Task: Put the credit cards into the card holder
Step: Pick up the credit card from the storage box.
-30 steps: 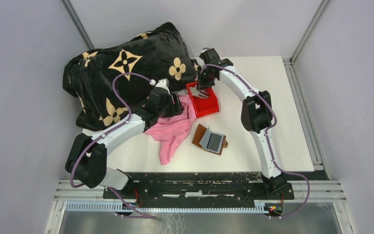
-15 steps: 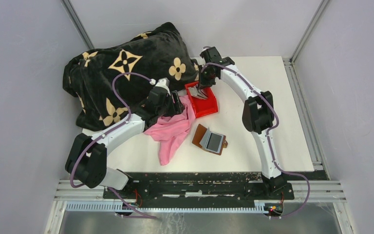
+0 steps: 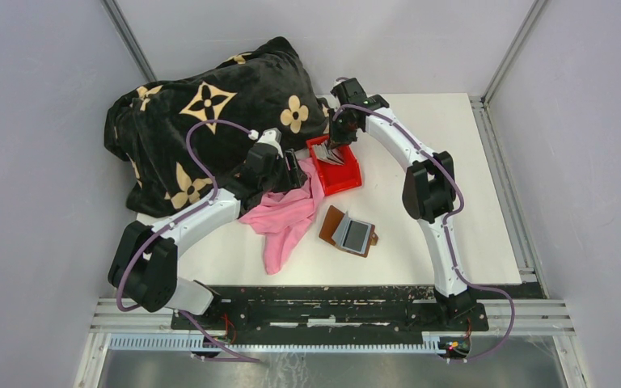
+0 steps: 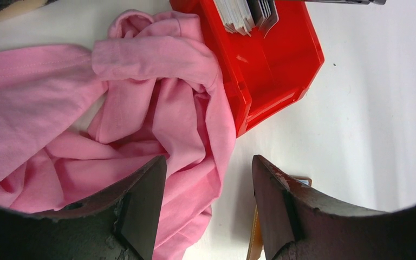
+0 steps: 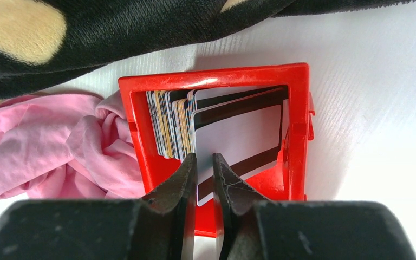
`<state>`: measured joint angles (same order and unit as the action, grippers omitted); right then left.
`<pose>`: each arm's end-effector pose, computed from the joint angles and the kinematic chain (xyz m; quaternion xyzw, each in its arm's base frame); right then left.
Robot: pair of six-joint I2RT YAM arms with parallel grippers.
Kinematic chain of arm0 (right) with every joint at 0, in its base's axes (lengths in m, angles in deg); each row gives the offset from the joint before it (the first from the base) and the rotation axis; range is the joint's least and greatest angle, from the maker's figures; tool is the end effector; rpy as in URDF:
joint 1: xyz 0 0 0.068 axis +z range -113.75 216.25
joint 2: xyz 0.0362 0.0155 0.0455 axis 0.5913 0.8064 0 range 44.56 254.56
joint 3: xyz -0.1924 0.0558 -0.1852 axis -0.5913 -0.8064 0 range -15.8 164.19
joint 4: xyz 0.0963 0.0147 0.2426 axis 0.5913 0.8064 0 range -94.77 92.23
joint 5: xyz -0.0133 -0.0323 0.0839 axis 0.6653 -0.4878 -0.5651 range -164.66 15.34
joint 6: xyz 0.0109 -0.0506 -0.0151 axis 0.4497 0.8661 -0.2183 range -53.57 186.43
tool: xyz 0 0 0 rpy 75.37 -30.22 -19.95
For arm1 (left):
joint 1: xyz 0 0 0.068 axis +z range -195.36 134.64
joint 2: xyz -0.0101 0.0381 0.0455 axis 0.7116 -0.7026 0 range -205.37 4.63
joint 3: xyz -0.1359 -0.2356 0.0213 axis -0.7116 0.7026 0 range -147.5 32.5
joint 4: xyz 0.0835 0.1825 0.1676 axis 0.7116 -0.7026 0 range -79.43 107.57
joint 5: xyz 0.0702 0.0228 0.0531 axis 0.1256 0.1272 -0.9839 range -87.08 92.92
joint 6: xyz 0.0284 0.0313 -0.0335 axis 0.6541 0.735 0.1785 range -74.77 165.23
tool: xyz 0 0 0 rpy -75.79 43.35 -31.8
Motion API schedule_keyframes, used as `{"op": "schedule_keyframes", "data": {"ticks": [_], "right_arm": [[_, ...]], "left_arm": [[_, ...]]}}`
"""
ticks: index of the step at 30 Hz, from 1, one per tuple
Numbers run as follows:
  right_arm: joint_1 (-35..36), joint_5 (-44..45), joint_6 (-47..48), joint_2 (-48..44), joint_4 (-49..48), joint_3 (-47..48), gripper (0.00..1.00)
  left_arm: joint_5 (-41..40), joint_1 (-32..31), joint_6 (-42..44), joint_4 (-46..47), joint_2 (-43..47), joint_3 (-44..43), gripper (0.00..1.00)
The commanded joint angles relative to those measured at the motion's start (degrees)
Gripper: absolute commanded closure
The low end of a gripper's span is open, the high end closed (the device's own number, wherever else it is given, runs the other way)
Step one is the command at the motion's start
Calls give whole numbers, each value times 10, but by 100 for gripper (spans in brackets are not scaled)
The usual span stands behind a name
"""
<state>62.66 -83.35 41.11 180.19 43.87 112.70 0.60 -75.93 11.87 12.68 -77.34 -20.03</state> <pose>0.4640 0.2365 0.2370 -0.0313 0.9527 0.1932 0.2324 0.2732 -0.1597 0.2450 -0.0310 0.8836 -0.2319 0.4055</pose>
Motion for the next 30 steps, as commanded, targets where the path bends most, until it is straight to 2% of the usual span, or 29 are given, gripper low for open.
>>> {"op": "schedule_keyframes", "data": {"ticks": [1, 12, 23, 30], "right_arm": [[8, -19, -16, -40, -4, -2, 80], [10, -27, -21, -37, 0, 0, 77], [11, -29, -21, -40, 2, -2, 84], [12, -31, -22, -41, 8, 0, 79]], "left_arm": [[14, 3, 7, 38, 1, 0, 34], [17, 3, 3, 44, 1, 3, 36], [17, 5, 2, 45, 6, 9, 37], [20, 6, 2, 46, 7, 10, 38]]}}
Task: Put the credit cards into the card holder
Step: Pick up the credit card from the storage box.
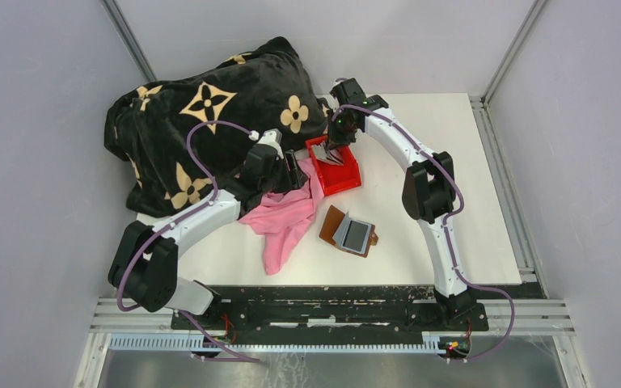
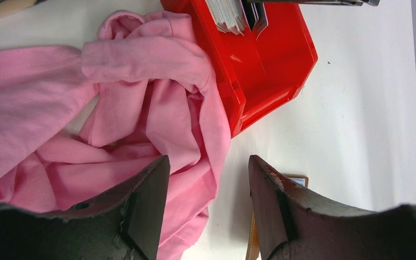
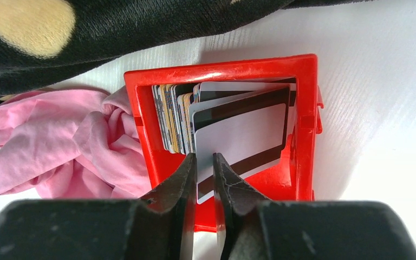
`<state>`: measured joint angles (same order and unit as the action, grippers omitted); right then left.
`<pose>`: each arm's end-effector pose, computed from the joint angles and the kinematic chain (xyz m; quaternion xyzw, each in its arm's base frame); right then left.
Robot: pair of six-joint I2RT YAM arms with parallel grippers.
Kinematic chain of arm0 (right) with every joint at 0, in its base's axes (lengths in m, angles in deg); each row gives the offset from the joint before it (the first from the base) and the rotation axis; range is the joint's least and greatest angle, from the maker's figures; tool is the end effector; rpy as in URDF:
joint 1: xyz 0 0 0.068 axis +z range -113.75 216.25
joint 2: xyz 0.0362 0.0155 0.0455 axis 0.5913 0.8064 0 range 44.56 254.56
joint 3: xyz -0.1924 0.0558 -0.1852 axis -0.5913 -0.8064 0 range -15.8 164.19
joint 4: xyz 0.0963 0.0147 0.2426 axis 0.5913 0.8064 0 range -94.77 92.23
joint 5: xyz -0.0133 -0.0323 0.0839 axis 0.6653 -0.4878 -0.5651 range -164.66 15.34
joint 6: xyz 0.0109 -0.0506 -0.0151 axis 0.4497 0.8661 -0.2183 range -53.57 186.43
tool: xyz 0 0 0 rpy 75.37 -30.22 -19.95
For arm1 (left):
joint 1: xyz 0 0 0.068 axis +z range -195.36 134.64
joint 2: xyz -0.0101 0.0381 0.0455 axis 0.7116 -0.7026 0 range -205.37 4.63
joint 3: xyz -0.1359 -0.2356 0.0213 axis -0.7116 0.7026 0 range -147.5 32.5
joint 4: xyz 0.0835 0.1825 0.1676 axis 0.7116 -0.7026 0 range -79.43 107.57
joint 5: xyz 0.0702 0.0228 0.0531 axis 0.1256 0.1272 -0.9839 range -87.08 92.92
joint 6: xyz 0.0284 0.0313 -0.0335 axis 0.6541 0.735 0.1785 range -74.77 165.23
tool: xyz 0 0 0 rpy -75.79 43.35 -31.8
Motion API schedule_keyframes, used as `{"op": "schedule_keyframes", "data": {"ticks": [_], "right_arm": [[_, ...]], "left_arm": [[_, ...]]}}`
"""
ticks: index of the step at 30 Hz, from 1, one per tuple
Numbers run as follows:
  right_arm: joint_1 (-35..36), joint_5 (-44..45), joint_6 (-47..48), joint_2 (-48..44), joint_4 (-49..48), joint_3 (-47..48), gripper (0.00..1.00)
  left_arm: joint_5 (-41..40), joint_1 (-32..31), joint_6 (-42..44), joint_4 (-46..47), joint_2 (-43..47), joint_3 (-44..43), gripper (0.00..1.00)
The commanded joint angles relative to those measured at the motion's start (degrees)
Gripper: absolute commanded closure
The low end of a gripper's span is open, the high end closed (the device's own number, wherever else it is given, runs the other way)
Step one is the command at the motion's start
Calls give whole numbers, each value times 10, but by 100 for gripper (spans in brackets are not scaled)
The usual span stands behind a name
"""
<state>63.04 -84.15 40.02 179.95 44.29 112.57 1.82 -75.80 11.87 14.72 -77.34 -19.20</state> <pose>0.4610 0.2393 0.2380 -0.0272 0.9532 0.2009 0.2245 0.2735 -0.1599 0.2434 -0.0270 0.8789 -0.2444 0.4088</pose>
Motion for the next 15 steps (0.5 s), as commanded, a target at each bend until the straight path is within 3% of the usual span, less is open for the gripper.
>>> {"op": "schedule_keyframes", "data": {"ticks": [1, 15], "right_arm": [[9, -23, -11, -37, 5, 1, 78], [9, -25, -14, -38, 3, -6, 83]], "left_arm": [[8, 4, 2, 26, 6, 2, 38], [9, 6, 2, 28, 9, 8, 39]]}}
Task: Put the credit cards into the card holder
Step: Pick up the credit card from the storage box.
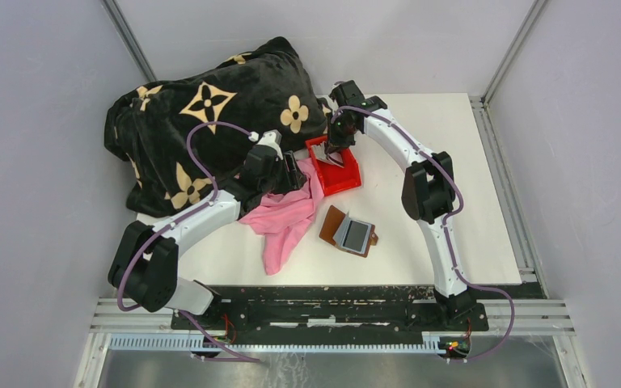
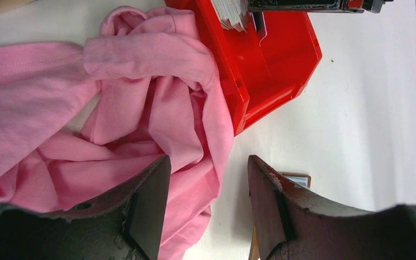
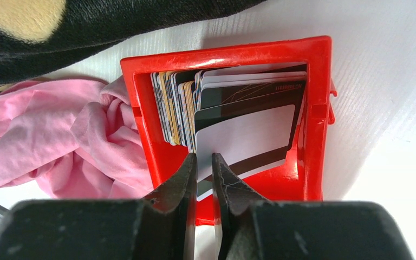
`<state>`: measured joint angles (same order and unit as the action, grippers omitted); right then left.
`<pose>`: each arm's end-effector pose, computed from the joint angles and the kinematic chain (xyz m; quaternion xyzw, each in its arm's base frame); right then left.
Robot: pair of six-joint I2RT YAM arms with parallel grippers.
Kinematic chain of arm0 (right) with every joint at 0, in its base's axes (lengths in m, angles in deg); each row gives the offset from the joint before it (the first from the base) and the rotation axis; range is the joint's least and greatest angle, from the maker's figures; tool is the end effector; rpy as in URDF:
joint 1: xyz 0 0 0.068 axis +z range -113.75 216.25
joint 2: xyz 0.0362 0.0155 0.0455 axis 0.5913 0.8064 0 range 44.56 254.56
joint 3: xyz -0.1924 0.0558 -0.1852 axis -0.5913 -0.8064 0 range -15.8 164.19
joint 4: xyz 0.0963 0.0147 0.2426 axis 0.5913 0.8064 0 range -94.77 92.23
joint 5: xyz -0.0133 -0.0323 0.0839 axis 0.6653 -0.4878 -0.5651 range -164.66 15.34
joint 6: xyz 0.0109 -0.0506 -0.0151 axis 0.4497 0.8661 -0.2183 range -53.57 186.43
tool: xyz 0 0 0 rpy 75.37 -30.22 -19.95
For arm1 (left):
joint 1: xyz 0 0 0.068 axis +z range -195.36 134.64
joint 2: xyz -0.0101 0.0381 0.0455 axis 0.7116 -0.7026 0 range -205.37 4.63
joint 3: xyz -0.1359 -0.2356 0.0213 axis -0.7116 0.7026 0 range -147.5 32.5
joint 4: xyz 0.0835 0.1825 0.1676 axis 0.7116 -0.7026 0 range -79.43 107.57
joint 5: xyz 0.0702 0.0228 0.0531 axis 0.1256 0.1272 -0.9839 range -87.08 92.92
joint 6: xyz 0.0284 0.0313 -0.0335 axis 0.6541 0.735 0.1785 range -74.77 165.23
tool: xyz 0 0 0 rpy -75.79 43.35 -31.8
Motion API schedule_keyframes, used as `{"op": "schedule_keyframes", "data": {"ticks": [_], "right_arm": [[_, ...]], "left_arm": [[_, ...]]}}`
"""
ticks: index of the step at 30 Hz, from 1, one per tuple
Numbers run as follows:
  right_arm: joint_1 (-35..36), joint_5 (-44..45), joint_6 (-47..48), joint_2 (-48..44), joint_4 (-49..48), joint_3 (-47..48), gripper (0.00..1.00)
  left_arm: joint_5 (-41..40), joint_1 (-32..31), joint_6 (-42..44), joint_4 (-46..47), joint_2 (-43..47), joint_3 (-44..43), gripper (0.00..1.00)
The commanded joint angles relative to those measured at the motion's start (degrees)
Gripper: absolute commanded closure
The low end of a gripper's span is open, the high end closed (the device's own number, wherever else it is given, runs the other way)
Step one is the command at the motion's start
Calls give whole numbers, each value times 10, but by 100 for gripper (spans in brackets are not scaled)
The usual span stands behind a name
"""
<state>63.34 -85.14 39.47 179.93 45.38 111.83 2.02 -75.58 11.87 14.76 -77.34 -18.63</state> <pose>0.4571 0.2411 0.2331 -0.0263 0.9570 0.2033 0.2054 0.2729 -0.1583 0.2401 -0.0279 0.8811 -0.2428 0.4050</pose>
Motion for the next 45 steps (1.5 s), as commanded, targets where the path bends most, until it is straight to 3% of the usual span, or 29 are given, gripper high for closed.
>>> {"op": "schedule_keyframes", "data": {"ticks": [1, 13, 33, 45], "right_arm": [[5, -15, -8, -39, -8, 3, 83], [3, -15, -1, -38, 3, 18, 80], [-4, 4, 14, -43, 10, 30, 85], [-5, 88, 60, -52, 66, 33, 88]], "left_arm": [[7, 4, 2, 27, 9, 2, 39], [10, 7, 2, 27, 5, -5, 39], [7, 11, 6, 24, 0, -10, 40], [4, 12, -7, 34, 3, -3, 40]]}}
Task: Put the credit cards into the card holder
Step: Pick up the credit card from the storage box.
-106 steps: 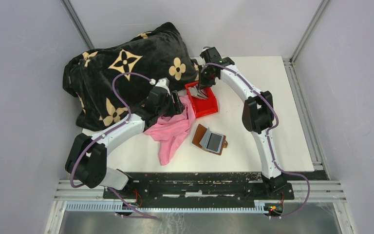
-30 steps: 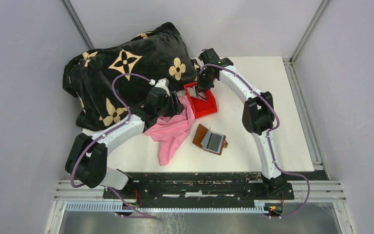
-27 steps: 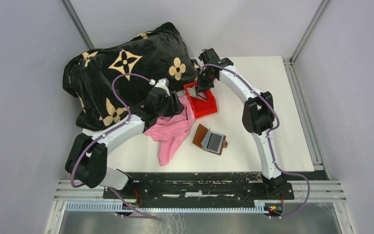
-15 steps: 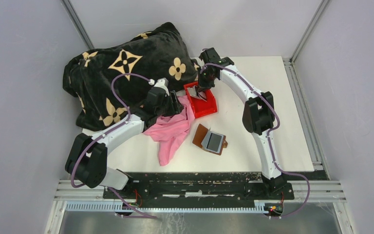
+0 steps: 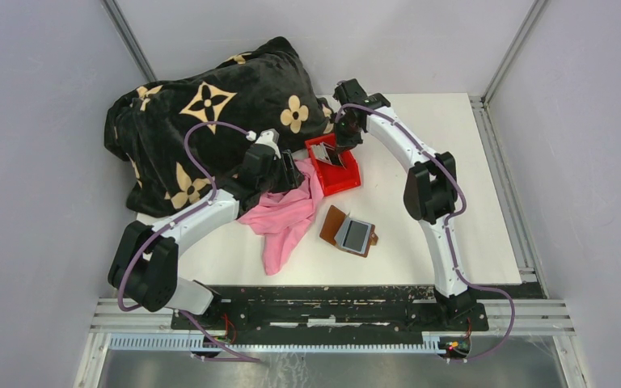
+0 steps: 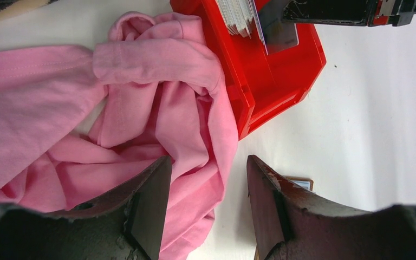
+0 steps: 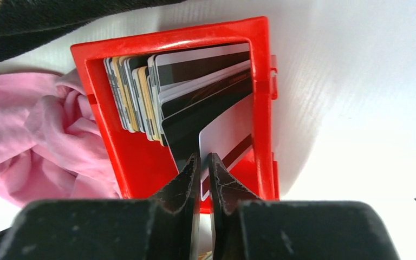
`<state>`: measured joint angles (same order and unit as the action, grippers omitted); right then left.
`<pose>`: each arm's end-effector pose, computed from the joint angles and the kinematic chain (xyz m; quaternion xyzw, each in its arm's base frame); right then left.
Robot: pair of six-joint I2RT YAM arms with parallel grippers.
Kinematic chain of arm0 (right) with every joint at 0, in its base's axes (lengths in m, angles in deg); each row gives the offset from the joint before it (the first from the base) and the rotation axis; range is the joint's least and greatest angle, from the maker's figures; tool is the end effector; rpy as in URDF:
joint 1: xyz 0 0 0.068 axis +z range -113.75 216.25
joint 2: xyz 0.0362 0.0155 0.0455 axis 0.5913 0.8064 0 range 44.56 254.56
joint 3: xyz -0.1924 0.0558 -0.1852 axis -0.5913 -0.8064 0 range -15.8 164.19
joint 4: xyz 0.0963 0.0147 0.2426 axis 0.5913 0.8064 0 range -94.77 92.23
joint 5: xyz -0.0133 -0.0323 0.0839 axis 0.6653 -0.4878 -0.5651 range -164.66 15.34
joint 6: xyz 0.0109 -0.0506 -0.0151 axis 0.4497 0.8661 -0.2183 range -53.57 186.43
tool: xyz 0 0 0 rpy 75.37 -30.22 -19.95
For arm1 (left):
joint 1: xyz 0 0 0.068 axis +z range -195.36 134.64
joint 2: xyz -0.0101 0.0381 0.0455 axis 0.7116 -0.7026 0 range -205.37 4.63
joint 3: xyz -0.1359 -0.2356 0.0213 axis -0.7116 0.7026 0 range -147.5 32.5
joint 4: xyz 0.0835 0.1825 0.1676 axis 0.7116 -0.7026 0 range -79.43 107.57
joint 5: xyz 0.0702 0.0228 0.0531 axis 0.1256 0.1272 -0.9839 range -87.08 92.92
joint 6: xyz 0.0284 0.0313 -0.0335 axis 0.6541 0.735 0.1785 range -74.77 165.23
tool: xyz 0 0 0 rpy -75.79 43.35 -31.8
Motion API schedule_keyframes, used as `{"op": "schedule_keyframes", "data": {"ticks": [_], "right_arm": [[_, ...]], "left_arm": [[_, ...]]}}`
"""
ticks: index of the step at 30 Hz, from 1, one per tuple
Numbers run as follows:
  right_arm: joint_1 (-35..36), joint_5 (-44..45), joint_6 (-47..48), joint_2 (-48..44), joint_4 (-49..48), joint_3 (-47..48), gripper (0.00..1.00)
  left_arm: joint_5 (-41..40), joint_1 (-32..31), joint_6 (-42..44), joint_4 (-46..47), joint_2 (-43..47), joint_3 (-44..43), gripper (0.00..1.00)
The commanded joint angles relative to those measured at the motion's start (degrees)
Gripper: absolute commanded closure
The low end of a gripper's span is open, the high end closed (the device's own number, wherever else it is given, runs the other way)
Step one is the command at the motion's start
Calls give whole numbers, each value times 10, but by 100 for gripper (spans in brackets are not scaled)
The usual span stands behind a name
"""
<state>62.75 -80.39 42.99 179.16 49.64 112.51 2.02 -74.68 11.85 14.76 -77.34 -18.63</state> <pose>0.4540 0.2303 0.2389 -0.0384 0.9656 0.1505 0.2086 0.2754 -0.1540 0.2401 -0.0350 0.8808 -0.2397 0.4068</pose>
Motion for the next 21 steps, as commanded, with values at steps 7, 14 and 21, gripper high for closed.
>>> {"op": "schedule_keyframes", "data": {"ticks": [7, 14, 21], "right_arm": [[4, 79, 53, -35, 57, 42, 89], [8, 85, 61, -21, 65, 40, 91], [12, 97, 65, -16, 66, 65, 99]], "left_arm": [[9, 3, -18, 46, 1, 4, 40], [13, 3, -22, 54, -6, 6, 40], [9, 3, -15, 57, -15, -8, 40]]}}
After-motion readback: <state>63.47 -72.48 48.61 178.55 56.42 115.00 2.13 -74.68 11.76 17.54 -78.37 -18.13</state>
